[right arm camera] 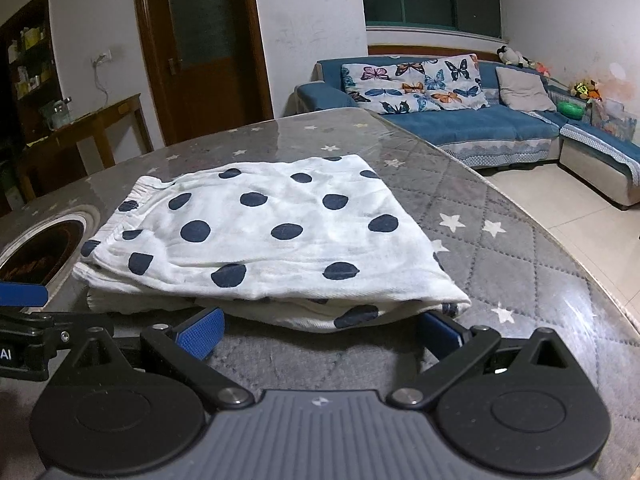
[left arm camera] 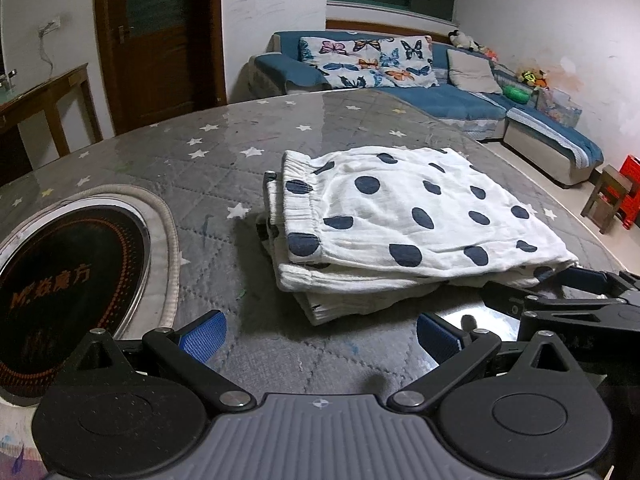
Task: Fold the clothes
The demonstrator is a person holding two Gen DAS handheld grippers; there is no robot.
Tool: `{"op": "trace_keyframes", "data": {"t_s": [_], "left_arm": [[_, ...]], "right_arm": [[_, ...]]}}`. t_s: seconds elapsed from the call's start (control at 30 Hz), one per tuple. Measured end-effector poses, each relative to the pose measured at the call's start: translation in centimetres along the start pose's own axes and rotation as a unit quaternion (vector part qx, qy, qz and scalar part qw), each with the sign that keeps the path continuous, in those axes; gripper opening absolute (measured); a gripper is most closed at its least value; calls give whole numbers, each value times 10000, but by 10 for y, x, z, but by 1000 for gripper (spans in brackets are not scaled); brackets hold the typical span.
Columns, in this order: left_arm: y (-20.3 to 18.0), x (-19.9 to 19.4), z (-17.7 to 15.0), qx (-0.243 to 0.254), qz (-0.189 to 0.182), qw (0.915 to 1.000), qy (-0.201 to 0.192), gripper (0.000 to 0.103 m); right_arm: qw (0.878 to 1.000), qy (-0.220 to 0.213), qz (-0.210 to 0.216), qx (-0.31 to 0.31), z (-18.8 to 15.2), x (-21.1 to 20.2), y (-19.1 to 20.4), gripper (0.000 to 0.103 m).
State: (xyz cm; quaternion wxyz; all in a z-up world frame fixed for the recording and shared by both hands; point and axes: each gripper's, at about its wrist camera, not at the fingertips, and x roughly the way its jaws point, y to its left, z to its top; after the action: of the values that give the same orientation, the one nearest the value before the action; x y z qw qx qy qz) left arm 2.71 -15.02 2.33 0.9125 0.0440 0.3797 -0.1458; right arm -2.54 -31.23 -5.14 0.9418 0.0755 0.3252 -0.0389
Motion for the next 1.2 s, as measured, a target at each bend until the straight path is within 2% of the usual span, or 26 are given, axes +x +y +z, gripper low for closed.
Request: {"op": "trace_keyframes", "data": {"t_s": [0.33,0.57,0.83,1.0,1.2], "left_arm": [[-1,4,0,-204,161,9996,65,103],[-4,1,-3,-123,263,9996,40,103],[-6,-10,0,56,118,9998,-148,103],[-3,-12,17,147,91,9992,-370,103],[5,-4,40,52,299,9981,-538,103]], "right_arm": [[10000,-23,-9,-91,-2,1,2,103],[9999,-98,41,-12,-3,-1,-1,103],[9997,-192,-98,-103,-5,-14,1,103],[9988,-356,-98,-336,11,-22,0,103],[9988,-254,232,-346,40,-1,-1,103]]}}
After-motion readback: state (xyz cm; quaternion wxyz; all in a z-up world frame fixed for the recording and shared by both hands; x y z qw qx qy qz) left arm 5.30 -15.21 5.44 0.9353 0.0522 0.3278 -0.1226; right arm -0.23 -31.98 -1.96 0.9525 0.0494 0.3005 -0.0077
